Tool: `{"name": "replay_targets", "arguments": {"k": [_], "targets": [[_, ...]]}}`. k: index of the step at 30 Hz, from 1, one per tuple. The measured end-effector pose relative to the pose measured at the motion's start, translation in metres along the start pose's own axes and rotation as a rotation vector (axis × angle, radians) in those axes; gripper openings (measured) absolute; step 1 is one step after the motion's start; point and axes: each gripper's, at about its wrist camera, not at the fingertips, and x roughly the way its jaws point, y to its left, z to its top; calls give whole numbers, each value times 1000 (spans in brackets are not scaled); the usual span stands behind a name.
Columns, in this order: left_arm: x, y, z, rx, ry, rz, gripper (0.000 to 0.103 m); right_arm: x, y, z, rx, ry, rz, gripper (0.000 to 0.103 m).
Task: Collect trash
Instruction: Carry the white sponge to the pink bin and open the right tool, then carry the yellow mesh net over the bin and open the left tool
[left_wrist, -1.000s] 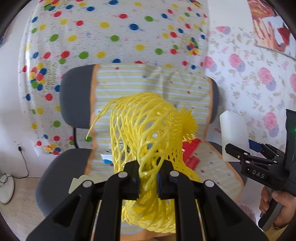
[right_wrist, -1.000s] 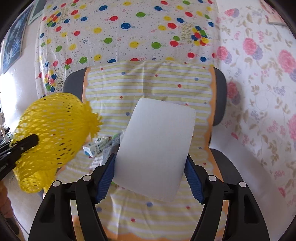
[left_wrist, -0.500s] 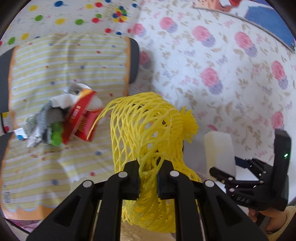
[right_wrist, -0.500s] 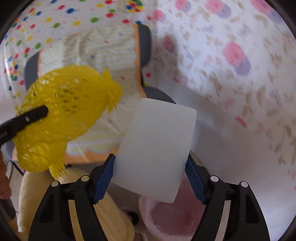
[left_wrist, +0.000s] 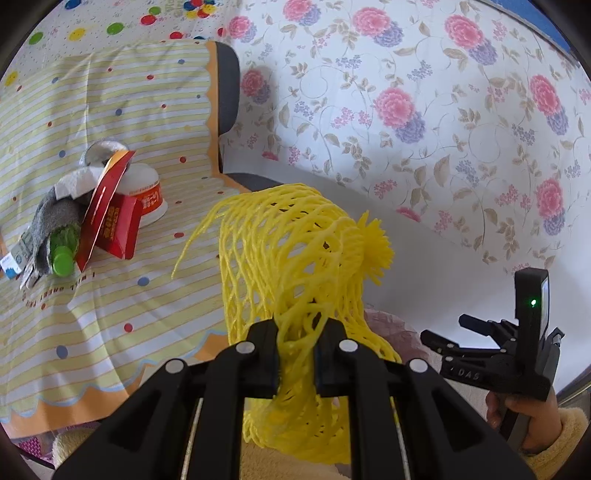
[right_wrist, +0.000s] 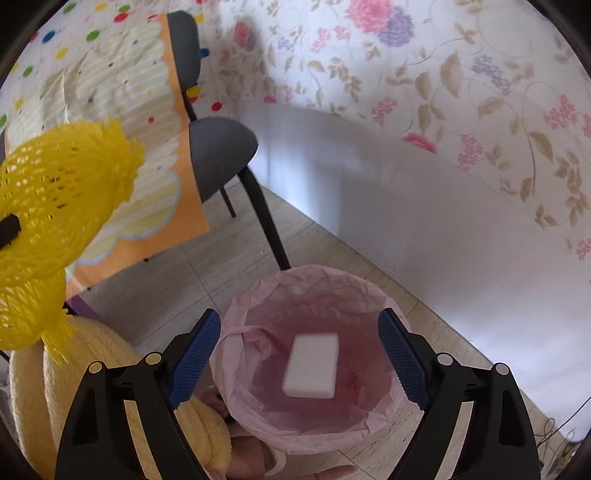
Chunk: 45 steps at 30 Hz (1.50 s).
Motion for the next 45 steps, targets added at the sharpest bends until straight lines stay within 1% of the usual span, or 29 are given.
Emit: {"name": "replay_targets", "arguments": {"k": [4, 8, 11, 13, 16, 18, 21, 23, 26, 27, 29, 31, 33, 34, 37, 40, 42, 45], "targets": [[-17, -19, 24, 62, -61, -28, 10, -26, -14, 15, 29, -71, -2, 87], [-42, -43, 62, 111, -146, -91, 10, -55, -25, 34, 44, -144, -7, 87], [-50, -59, 81, 129, -176, -137, 10, -77, -33, 45, 52, -198, -22, 87], [-47, -69, 83, 146, -182, -138, 10, -89, -39, 51, 62, -230, -30, 87], [-30, -78, 72, 168, -151, -130, 10, -104, -47, 52, 79, -273, -41, 87], [-9, -83, 59, 181, -98, -125, 10, -107, -51, 50, 85, -280, -42, 87], [28, -91, 33, 200, 6, -125, 11, -102, -54, 44, 86, -269, -37, 87], [56, -96, 14, 218, 92, -118, 11, -95, -55, 39, 87, -252, -41, 87], [91, -104, -9, 258, 202, -92, 12, -81, -58, 32, 97, -215, -31, 87], [98, -105, -13, 264, 231, -94, 13, -78, -59, 31, 102, -206, -29, 87], [116, -106, -20, 261, 291, -104, 18, -72, -62, 29, 108, -194, -23, 87], [126, -106, -20, 252, 319, -110, 39, -69, -64, 29, 112, -188, -22, 87], [132, -104, -19, 235, 325, -119, 51, -66, -64, 30, 113, -185, -24, 87], [133, -102, -17, 227, 324, -120, 56, -65, -64, 30, 114, -184, -24, 87], [132, -97, -10, 201, 313, -143, 63, -63, -66, 32, 121, -184, -27, 87], [127, -98, -5, 186, 294, -149, 63, -61, -65, 32, 125, -178, -25, 87], [119, -95, 1, 180, 266, -148, 63, -59, -65, 33, 120, -174, -26, 87], [101, -88, 11, 188, 199, -121, 63, -57, -62, 33, 121, -167, -19, 87]]}}
